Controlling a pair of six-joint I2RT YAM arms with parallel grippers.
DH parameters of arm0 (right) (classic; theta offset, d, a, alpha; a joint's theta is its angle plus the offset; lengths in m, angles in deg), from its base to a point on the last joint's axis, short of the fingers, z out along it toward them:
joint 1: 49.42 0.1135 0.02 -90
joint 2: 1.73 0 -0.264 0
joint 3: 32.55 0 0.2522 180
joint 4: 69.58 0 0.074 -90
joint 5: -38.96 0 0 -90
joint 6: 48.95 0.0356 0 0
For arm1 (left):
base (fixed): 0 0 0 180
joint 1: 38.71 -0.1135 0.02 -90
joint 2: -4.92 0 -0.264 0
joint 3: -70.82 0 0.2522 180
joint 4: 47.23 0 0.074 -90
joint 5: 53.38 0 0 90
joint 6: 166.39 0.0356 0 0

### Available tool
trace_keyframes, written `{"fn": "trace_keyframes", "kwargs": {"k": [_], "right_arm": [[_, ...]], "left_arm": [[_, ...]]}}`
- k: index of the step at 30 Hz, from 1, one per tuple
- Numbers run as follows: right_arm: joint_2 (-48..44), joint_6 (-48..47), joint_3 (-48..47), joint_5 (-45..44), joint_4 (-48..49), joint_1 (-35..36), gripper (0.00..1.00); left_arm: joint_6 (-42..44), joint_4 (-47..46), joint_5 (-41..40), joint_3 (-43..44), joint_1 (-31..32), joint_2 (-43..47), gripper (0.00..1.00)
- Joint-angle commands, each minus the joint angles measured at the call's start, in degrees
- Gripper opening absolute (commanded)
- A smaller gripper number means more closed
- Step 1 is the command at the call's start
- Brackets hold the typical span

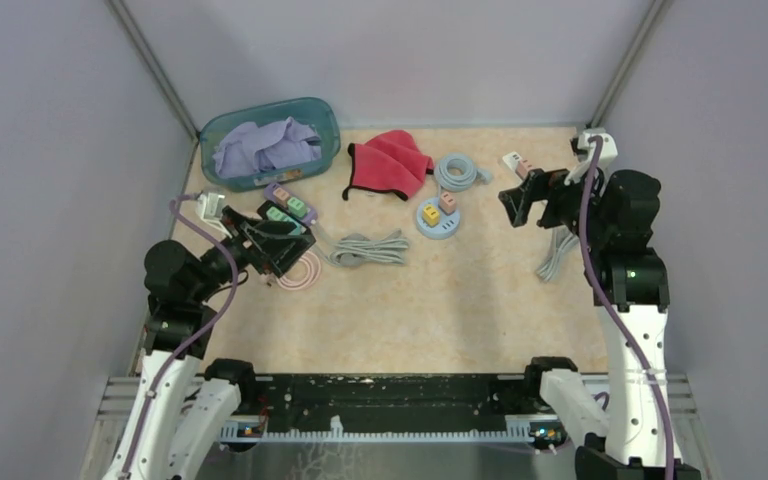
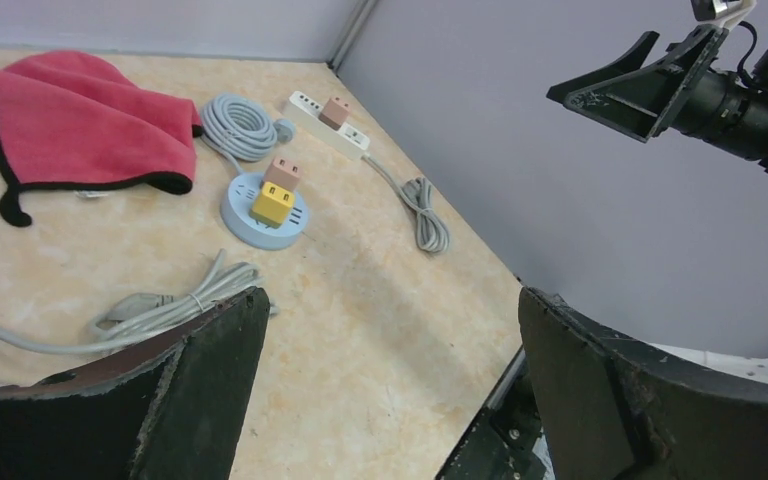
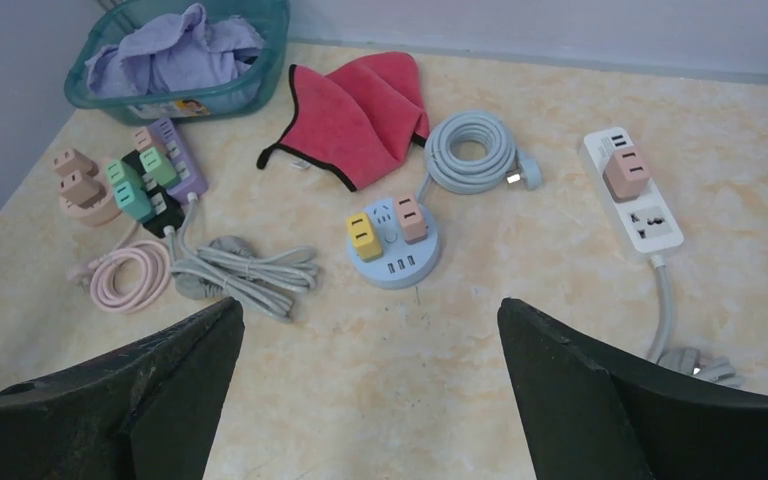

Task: Pull the plug off the socket
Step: Move the socket to the center of the board.

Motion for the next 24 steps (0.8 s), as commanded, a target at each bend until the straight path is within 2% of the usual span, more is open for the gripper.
{"fn": "trace_keyframes", "kwargs": {"k": [1,9,12,15,17,21,24], "right_arm": [[-2.3,1.1,-0.2,-0.9,1.8,-0.5,0.99],[-2.8,-2.0,2.5,0.8,3.7,-0.7,0.99],[-3.1,-6.2,4.7,6.5,4.5,-0.7,0.99],[-3.5,-15.6,7.1,16.3,3.4,-0.7,0.99],[-3.9,-19.9,9.1,18.6,2.4,-0.7,0.99],[-3.4,-27.6,10.6,19.1,-1.3,-0.7,0.99],[-2.7,-28.1,10.9,15.7,-0.1,-1.0,0.99]], "left_arm": [[-4.0,-5.8,2.7,-2.3,0.2,0.9,1.00],[-6.3,-12.4,4.9,-6.6,0.2,-0.7,1.00],[-7.4,-15.1,5.3,-9.1,0.2,-0.3,1.00],[-7.9,-17.9,5.2,-11.5,0.2,0.4,1.00],[-7.8,-18.9,4.7,-12.9,0.2,0.6,1.00],[-7.0,-19.5,4.1,-15.0,0.2,0.3,1.00],[-5.8,-19.4,3.7,-16.7,0.2,-0.3,1.00]]}}
